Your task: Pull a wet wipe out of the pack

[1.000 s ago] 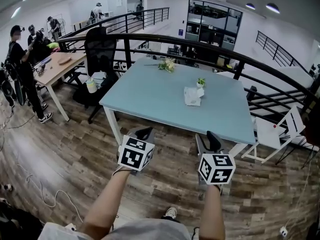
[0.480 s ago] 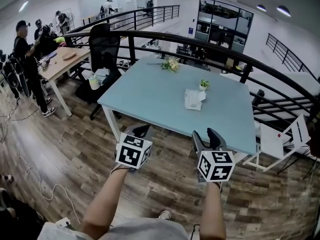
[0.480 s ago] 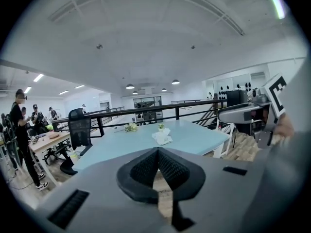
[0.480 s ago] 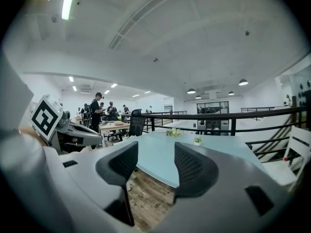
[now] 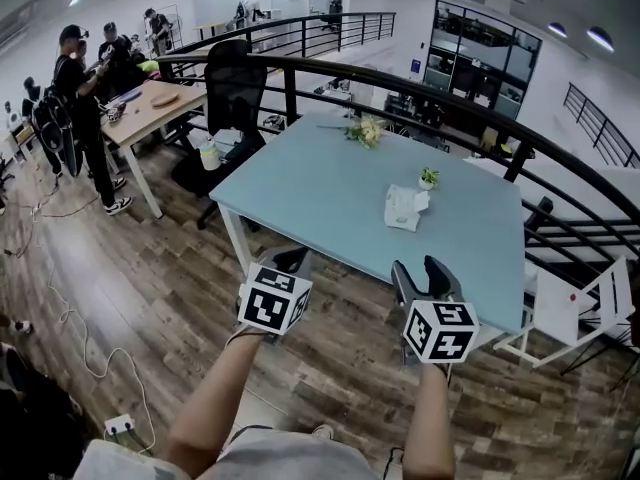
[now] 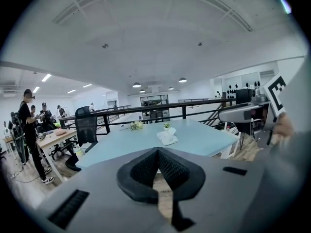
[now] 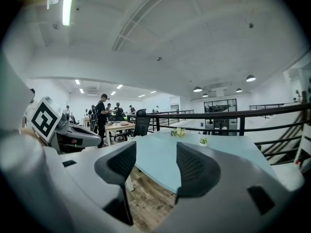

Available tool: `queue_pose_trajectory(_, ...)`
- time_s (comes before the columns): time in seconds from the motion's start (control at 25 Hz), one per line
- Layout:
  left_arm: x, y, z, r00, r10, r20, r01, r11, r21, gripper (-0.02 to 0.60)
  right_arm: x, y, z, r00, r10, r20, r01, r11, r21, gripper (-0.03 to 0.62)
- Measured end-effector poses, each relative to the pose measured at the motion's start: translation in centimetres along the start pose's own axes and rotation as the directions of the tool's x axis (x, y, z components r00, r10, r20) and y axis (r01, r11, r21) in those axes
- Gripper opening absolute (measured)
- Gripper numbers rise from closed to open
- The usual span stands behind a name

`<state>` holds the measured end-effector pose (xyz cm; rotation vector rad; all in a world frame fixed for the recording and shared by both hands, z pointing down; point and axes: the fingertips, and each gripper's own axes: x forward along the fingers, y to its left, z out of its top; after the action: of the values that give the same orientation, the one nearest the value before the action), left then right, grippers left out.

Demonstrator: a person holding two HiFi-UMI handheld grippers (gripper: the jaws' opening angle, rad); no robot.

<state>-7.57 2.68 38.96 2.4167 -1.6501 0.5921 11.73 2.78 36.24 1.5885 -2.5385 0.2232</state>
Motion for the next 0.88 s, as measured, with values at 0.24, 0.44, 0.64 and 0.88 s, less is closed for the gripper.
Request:
queue_pose_trajectory(0.24,0.9,-0.5,0.2,1.000,0.022,-0.010,-0.022,1.000,0.009,-0.008,0.8,-1.4,-0.1,1.000,0.019,0.002,-0.019,1.000,0.008,0.243)
queue_pose_trajectory(0.44,1.4,-0.7,0.5,0.999,0.040,-0.010,-0.039,0.999,0.010,-0.008,1.3,-2.1,-0.4,0.999,0.033,-0.002,-0.033,0.999,0.006,0.242)
queue_pose_trajectory(0.64,2.4,-1.1,1.1,0.999,0.044,-0.002,-0.044,0.999,0.011,-0.008,1.6,-3.5,-0.1,1.000,0.030,0.007,-0.030,1.000,0.008,0.244)
queue_pose_trajectory(0.88,3.0,-1.2,1.3,0.999,0.049,-0.001,-0.049,0.999,0.008,-0.008,1.9,-4.2,-0.2,1.000,0.028,0.008,-0.028,1.000,0.010,0.244)
